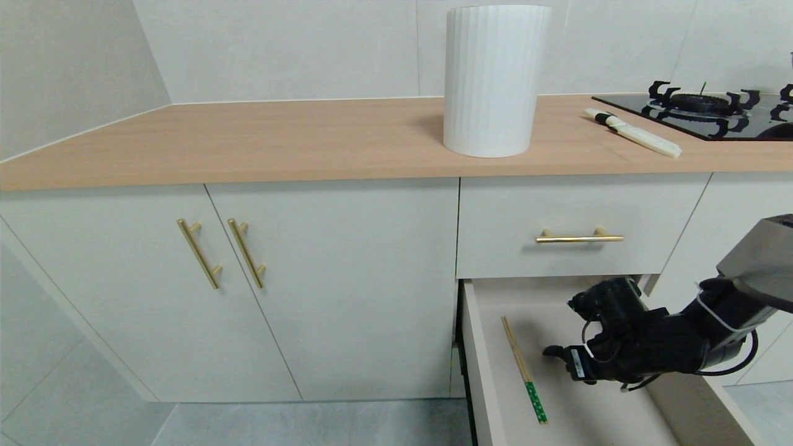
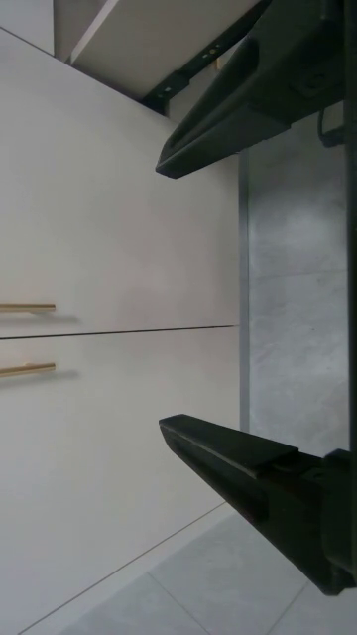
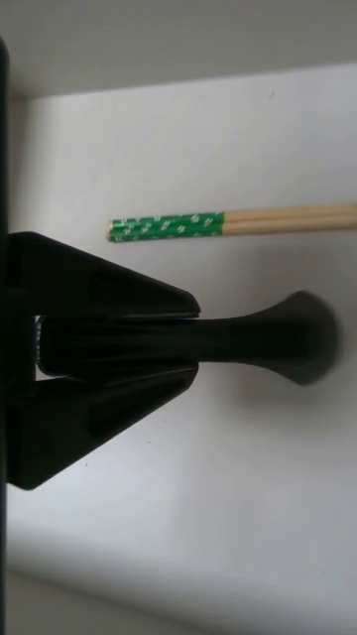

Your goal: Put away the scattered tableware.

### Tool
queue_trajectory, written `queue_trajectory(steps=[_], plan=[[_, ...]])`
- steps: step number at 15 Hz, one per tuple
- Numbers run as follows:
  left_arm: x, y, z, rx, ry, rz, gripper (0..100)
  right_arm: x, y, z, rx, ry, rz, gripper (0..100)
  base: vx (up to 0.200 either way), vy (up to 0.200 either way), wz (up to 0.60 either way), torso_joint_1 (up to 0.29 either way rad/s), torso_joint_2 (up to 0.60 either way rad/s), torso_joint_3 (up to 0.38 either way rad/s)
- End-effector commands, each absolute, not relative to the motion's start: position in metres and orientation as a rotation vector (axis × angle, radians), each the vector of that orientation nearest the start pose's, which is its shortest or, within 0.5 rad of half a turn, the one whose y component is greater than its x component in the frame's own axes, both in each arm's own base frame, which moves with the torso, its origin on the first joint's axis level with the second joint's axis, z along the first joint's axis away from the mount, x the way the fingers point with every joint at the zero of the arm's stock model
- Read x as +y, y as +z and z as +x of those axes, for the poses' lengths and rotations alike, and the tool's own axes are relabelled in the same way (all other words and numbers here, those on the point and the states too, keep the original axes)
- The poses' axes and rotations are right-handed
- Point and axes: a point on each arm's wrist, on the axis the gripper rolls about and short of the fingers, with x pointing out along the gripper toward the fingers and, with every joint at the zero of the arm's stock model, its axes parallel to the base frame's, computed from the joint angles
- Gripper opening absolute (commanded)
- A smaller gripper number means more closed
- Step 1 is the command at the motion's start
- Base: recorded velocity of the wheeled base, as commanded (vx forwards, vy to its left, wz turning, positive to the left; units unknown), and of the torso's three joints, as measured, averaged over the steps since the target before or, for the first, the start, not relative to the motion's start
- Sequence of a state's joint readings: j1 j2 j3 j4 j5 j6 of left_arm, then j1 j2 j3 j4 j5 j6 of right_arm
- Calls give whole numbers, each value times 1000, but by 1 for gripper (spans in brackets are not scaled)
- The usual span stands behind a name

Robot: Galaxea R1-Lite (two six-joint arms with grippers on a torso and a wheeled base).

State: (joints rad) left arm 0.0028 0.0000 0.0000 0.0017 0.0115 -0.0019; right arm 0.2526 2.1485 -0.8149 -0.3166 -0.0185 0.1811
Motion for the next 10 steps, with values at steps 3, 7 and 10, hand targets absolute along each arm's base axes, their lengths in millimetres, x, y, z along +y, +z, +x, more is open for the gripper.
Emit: queue_trajectory(steps=[3,7,10], plan=[[0,75,-23,3,15,-2,100,84,-3,321,1071,118,15,0,0,0,0,0,0,0],[0,75,-23,2,15,-2,100,85,-25,324,1096,102,1,0,0,0,0,0,0,0],[0,75,-23,2,15,-2,100,84,-31,326,1081,90,-1,0,0,0,0,0,0,0]])
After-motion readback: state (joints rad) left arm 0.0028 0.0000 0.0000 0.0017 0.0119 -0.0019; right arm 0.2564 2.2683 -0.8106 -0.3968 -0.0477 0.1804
